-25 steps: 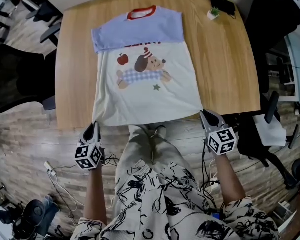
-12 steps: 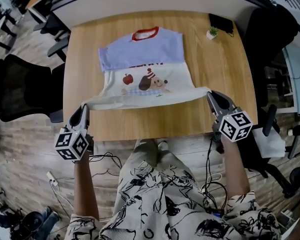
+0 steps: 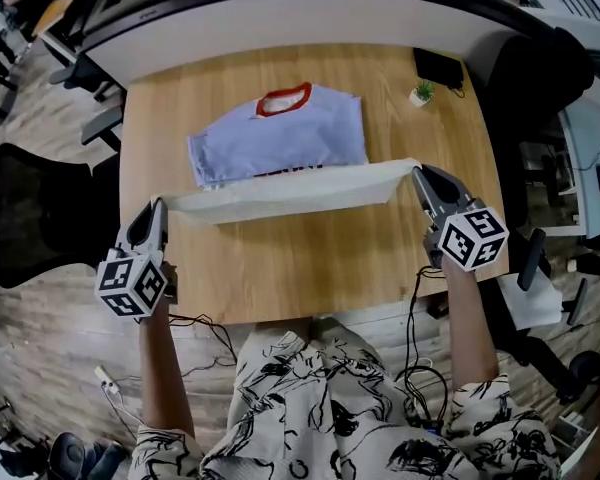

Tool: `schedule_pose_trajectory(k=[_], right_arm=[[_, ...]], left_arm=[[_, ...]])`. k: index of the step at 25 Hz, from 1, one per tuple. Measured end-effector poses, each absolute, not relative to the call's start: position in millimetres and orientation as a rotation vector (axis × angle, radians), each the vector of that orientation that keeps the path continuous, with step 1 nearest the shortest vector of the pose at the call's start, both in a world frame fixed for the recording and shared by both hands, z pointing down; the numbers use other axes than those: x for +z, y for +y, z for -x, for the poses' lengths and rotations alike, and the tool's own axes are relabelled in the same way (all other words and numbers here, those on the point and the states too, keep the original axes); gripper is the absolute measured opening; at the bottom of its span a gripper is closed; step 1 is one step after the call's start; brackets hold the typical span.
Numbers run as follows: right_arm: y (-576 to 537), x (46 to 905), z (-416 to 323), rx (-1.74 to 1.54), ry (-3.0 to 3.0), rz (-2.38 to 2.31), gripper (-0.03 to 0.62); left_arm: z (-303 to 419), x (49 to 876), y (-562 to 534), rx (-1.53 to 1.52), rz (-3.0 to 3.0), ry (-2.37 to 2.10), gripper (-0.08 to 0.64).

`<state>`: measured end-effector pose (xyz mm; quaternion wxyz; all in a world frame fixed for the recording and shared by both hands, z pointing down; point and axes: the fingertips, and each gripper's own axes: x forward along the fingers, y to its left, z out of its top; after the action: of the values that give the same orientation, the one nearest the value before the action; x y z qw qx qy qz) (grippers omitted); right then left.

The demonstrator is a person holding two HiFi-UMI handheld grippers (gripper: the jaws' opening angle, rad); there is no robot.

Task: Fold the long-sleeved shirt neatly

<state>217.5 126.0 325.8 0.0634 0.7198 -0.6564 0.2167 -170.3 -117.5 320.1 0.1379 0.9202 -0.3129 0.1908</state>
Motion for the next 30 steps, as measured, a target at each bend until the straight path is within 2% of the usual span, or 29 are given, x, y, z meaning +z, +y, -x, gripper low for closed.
schedule_pose_trajectory(k=[16, 30], right_arm=[[-3.3, 342.5, -300.2, 0.719, -1.918, -2.232, 0.028], [-111.5, 485.2, -361.7, 1.013, -1.822, -2.051, 0.031]], left_arm=[[87.7, 341.0, -253.5, 0.550, -2.675, -0.879, 0.032], [34.5, 492.3, -338.9, 0.834, -2.475, -0.870, 0.035]])
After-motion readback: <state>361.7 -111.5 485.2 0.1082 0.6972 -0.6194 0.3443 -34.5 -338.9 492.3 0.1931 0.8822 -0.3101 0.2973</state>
